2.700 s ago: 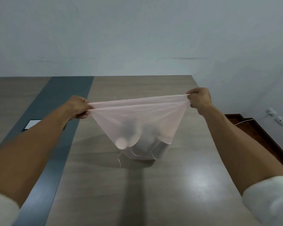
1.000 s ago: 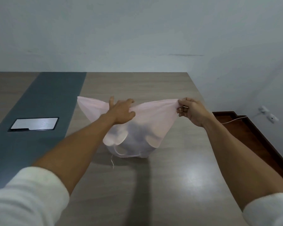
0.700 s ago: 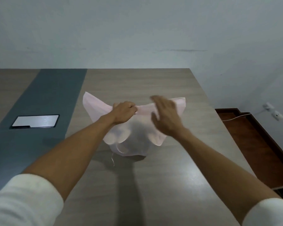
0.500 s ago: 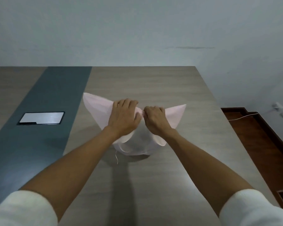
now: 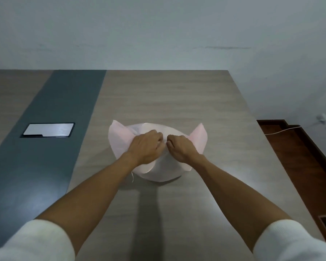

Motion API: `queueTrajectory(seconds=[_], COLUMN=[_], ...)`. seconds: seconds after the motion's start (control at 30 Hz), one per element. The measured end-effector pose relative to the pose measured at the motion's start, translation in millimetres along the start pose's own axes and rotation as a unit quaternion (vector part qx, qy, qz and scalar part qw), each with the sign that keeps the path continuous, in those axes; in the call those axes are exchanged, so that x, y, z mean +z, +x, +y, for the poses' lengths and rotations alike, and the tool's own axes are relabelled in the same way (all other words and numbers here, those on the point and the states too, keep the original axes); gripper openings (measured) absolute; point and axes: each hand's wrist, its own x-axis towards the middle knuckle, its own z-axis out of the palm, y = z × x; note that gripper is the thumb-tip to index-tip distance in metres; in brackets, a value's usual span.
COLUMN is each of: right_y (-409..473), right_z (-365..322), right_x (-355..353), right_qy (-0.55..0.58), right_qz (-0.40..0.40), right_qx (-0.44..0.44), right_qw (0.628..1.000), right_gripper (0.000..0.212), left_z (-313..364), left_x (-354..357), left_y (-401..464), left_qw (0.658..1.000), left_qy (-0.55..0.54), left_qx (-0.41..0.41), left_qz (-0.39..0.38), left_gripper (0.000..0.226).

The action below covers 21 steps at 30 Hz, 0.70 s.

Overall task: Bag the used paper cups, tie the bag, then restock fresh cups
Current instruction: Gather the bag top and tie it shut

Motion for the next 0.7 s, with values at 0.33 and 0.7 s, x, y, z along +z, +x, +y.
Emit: queueTrajectory(seconds=[0.33, 0.7], right_y=[-19, -1], right_z=[12, 9], right_x=[14, 33], right_qy=[-0.192, -0.11], right_qz=[0.027, -0.076], right_qx=[-0.091, -0.035], right_qw=[0.977, 0.99], right_gripper=[0.021, 0.033], left_z=[-6, -23], left_x=[29, 45], left_y=[-6, 7], left_qw=[0.99, 0.954], left_qy=[-0.022, -0.137], left_qx=[-0.058, -0.153], left_qz=[-0.126, -0.218], left_gripper=[0.034, 0.039])
